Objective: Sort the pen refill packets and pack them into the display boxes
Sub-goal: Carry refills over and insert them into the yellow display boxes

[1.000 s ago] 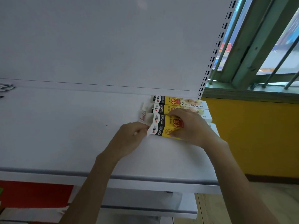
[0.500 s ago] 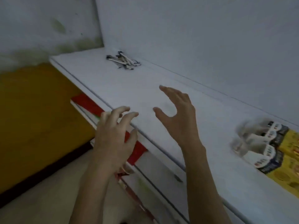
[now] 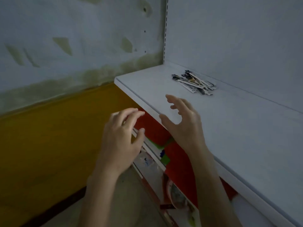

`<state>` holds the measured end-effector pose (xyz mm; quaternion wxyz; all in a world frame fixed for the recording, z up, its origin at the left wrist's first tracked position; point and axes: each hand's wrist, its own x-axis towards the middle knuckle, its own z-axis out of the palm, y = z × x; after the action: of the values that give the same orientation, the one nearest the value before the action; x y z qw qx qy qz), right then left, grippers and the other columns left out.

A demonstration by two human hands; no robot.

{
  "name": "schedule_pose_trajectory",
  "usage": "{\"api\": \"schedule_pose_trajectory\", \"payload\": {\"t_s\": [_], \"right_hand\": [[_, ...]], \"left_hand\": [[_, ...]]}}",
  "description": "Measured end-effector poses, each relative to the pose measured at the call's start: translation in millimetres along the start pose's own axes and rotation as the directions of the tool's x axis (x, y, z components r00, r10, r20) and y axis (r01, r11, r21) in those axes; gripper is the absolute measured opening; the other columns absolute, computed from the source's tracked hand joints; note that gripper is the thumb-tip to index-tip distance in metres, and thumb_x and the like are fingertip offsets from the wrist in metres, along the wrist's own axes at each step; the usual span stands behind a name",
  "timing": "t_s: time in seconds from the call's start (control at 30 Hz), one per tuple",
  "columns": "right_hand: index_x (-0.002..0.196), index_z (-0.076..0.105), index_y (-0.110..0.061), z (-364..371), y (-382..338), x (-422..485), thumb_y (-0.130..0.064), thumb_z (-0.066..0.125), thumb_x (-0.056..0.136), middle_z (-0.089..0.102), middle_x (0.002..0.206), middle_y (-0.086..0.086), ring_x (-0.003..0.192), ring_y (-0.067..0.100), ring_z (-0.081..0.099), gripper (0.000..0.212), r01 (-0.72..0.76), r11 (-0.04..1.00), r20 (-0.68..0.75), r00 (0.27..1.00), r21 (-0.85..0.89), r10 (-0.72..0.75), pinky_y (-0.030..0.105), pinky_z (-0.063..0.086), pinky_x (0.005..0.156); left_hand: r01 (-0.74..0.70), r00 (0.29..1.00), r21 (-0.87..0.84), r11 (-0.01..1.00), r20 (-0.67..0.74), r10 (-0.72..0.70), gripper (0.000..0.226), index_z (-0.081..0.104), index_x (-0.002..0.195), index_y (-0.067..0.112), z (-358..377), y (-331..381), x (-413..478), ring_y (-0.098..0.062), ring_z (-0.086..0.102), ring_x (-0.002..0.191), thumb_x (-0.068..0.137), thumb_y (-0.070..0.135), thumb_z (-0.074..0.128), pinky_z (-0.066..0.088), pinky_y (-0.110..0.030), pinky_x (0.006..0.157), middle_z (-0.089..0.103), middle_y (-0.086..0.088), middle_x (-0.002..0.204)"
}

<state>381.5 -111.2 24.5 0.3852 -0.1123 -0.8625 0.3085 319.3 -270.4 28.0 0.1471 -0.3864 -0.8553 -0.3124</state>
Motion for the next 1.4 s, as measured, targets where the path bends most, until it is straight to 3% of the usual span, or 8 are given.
{"api": "schedule_pose_trajectory", "payload": {"t_s": [0.5, 0.67, 0.8, 0.93, 1.07, 1.2, 1.3, 1.4], "right_hand": [[0.125, 0.056, -0.012, 55, 129, 199, -0.016, 0.06, 0.087, 0.061, 0.12, 0.007, 0.108, 0.023, 0.056, 0.038, -0.248, 0.924, -0.193, 0.961, -0.291, 0.197, 0.031, 0.042, 0.092], [0.124, 0.057, -0.014, 51, 178, 226, -0.017, 0.055, 0.09, 0.059, 0.122, 0.009, 0.113, 0.026, 0.052, 0.034, -0.514, 0.708, -0.125, 0.841, -0.484, 0.526, 0.029, 0.039, 0.091], [0.119, 0.059, -0.022, 69, 194, 238, -0.023, 0.061, 0.084, 0.059, 0.12, 0.003, 0.113, 0.026, 0.052, 0.035, -0.509, 0.529, -0.058, 0.755, -0.679, 0.653, 0.036, 0.044, 0.092], [0.108, 0.064, -0.018, 78, 193, 243, -0.021, 0.067, 0.081, 0.062, 0.105, 0.004, 0.095, 0.019, 0.055, 0.028, -0.619, 0.502, -0.121, 0.693, -0.604, 0.71, 0.029, 0.046, 0.081], [0.086, 0.066, -0.014, 81, 189, 249, -0.036, 0.072, 0.076, 0.051, 0.069, -0.005, 0.059, 0.007, 0.043, 0.025, -0.722, 0.53, -0.163, 0.647, -0.445, 0.745, 0.022, 0.034, 0.056], [0.058, 0.042, -0.02, 79, 185, 251, -0.034, 0.062, 0.086, 0.037, 0.055, -0.005, 0.05, 0.01, 0.034, 0.037, -0.722, 0.57, -0.265, 0.682, -0.392, 0.682, 0.024, 0.026, 0.049], [0.069, 0.052, -0.016, 68, 178, 244, -0.034, 0.06, 0.087, 0.046, 0.058, -0.005, 0.051, 0.011, 0.041, 0.027, -0.743, 0.529, -0.371, 0.665, -0.41, 0.648, 0.024, 0.032, 0.048], [0.082, 0.059, -0.011, 60, 172, 234, -0.034, 0.06, 0.087, 0.055, 0.066, -0.001, 0.057, 0.017, 0.049, 0.023, -0.748, 0.488, -0.417, 0.659, -0.45, 0.627, 0.026, 0.037, 0.052]], "left_hand": [[-0.272, 0.931, -0.276, 0.922, 0.166, 0.324, 0.044, 0.057, 0.121, 0.018, 120, -96, 256, -0.015, 0.043, 0.116, 0.083, 0.034, 0.043, 0.032, -0.027, 0.098, 0.055, 0.001, 0.124], [-0.294, 0.865, -0.351, 0.889, 0.298, 0.403, 0.032, 0.057, 0.121, 0.016, 173, -115, 323, -0.02, 0.045, 0.114, 0.089, 0.021, 0.055, 0.035, -0.032, 0.097, 0.056, -0.003, 0.124], [-0.293, 0.759, -0.366, 0.883, 0.472, 0.448, 0.03, 0.058, 0.12, 0.018, 205, -122, 363, -0.02, 0.048, 0.109, 0.09, 0.022, 0.054, 0.038, -0.031, 0.093, 0.057, -0.004, 0.118], [-0.294, 0.688, -0.389, 0.873, 0.548, 0.476, 0.029, 0.059, 0.118, 0.017, 220, -131, 388, -0.02, 0.052, 0.104, 0.091, 0.023, 0.053, 0.042, -0.03, 0.088, 0.059, -0.006, 0.113], [-0.237, 0.662, -0.43, 0.871, 0.585, 0.469, 0.023, 0.064, 0.11, 0.016, 225, -132, 394, -0.018, 0.058, 0.095, 0.09, 0.024, 0.055, 0.047, -0.031, 0.085, 0.064, -0.004, 0.105], [-0.151, 0.711, -0.391, 0.908, 0.595, 0.375, 0.028, 0.066, 0.09, 0.013, 230, -122, 392, -0.021, 0.062, 0.083, 0.092, 0.036, 0.052, 0.051, -0.032, 0.076, 0.068, -0.006, 0.093], [-0.133, 0.716, -0.264, 0.955, 0.641, 0.276, 0.052, 0.057, 0.081, 0.011, 238, -86, 385, -0.026, 0.062, 0.084, 0.089, 0.059, 0.041, 0.045, -0.03, 0.069, 0.063, -0.007, 0.089], [-0.181, 0.714, -0.219, 0.959, 0.641, 0.281, 0.066, 0.059, 0.1, 0.009, 255, -46, 378, -0.025, 0.061, 0.091, 0.083, 0.069, 0.039, 0.042, -0.03, 0.071, 0.063, -0.007, 0.103]]}}
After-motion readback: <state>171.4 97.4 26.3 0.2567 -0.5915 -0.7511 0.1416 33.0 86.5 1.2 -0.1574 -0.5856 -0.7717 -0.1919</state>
